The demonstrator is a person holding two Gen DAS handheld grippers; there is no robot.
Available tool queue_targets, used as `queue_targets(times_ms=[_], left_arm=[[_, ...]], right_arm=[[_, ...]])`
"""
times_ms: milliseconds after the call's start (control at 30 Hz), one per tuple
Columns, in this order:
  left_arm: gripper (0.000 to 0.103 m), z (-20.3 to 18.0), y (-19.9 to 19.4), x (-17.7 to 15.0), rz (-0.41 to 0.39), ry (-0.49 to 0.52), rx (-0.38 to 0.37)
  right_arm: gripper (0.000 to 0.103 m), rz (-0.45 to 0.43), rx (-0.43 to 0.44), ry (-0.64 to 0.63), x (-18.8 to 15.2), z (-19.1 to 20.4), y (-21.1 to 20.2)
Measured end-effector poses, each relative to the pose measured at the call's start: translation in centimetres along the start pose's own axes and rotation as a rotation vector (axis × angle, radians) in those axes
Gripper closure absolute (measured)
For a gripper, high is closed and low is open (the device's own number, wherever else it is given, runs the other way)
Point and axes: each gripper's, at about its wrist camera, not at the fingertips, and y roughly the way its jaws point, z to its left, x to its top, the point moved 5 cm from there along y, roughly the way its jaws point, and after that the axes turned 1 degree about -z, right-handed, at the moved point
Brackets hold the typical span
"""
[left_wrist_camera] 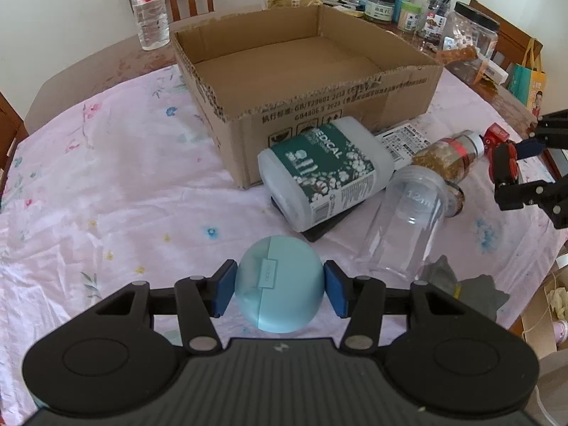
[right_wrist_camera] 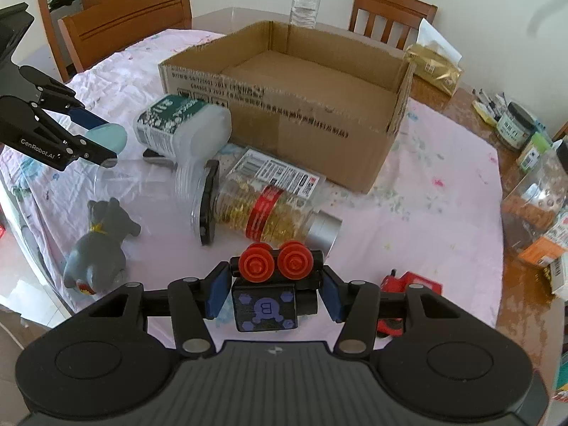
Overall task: Organize rigid objects
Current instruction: 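Carry both held objects into the cardboard box and open both grippers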
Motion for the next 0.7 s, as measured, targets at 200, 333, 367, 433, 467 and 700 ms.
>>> queue_targets(times_ms=[200, 333, 367, 433, 467, 700], left_arm=[[0.051, -0.1, -3.0, 2.6, -0.031, 0.025, -0.034], [0.051, 0.0, -4.9, 6.0, -0.097, 0.059, -0.035], [0.051, 0.0, -5.1, 7.0, -0.115, 0.067, -0.03], [0.051, 0.2, -5.3, 8.9, -0.155, 0.077, -0.032], [0.051, 0.3, -5.2, 9.9, -0.169, 0.082, -0.032], [0.051, 1.4, -1.3, 15.6, -0.204, 0.091, -0.011]], right_arm=[[0.044, -0.038, 0.01, -0.031, 2.1, -0.4, -2.2], [0.044, -0.088, -0.014, -0.071, 4.9, -0.8, -3.3], [0.044, -0.105, -0.019, -0.076, 5.7, -1.0, -3.5], [0.044, -0.134, -0.014, -0.083, 7.3, -1.4, -3.7], [0.044, -0.148, -0.017, -0.085, 8.3, -1.7, -3.6], [0.044, -0.19, -0.026, -0.094, 12.9, -3.0, -1.6]])
